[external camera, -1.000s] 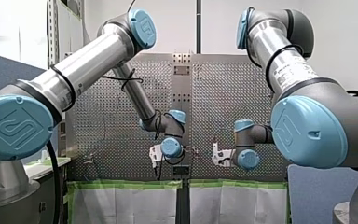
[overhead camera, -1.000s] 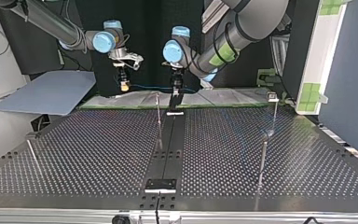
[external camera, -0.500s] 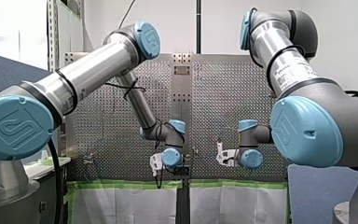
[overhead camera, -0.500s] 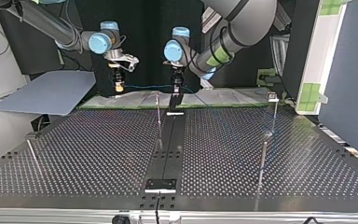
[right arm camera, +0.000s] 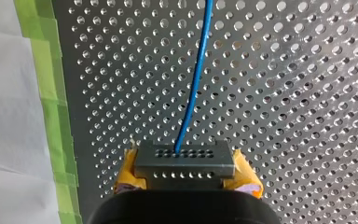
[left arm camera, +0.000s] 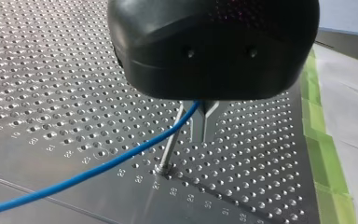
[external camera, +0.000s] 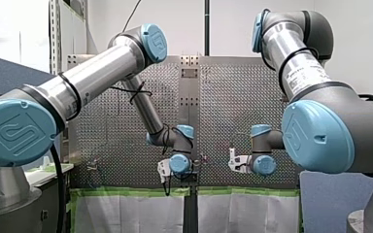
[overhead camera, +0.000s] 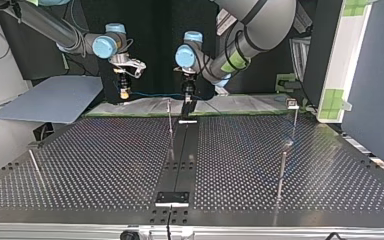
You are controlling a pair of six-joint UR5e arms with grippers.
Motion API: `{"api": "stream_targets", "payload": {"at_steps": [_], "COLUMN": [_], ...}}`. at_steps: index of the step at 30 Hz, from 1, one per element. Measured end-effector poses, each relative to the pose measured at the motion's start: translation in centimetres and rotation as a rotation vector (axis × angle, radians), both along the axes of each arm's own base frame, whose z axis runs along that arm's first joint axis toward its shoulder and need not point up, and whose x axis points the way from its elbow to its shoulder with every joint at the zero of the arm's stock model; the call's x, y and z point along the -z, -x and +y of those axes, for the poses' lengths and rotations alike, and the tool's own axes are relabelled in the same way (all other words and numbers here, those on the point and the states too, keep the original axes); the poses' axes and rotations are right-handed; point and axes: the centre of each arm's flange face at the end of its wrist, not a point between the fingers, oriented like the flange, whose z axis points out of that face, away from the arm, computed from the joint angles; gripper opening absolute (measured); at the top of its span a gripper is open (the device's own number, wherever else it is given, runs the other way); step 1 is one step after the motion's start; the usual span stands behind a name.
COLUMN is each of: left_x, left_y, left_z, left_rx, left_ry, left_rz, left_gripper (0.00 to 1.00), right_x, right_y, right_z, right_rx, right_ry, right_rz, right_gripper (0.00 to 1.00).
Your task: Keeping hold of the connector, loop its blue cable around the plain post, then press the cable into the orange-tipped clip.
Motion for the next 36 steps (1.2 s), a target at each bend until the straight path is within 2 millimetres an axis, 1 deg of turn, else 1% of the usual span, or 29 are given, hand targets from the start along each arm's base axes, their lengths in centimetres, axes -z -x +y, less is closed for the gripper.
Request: {"api": "stream_targets", "payload": {"at_steps": [10,28,30,36], "left_x": [-0.7,-1.3,-1.1,0.8], "left_y": [-0.8,-2.5,-2.9,-4.0], "left_z": [-0.7,-0.5,-0.4,-0.3], "left_rx": [0.012,0.014,0.014,0.006], "left_ry": [0.013,0.023,0.018,-0.007], "left_rz": [-0.007,-0.01,-0.003,0.037], "left_gripper": [0.02,0.02,0.02,0.02], "right_x": [-0.2,-0.7,-0.8,-1.2], "right_y": [0.3,0.6,0.6,0.5], "right_z": [-0.7,-2.1,-2.3,-3.1], "right_rx": [0.009,0.019,0.02,0.022], "right_ry": [-0.004,-0.007,-0.008,-0.008], "right_rz": [0.0,0.003,0.005,0.007], "right_gripper": [0.0,0.0,0.0,0.0]}}
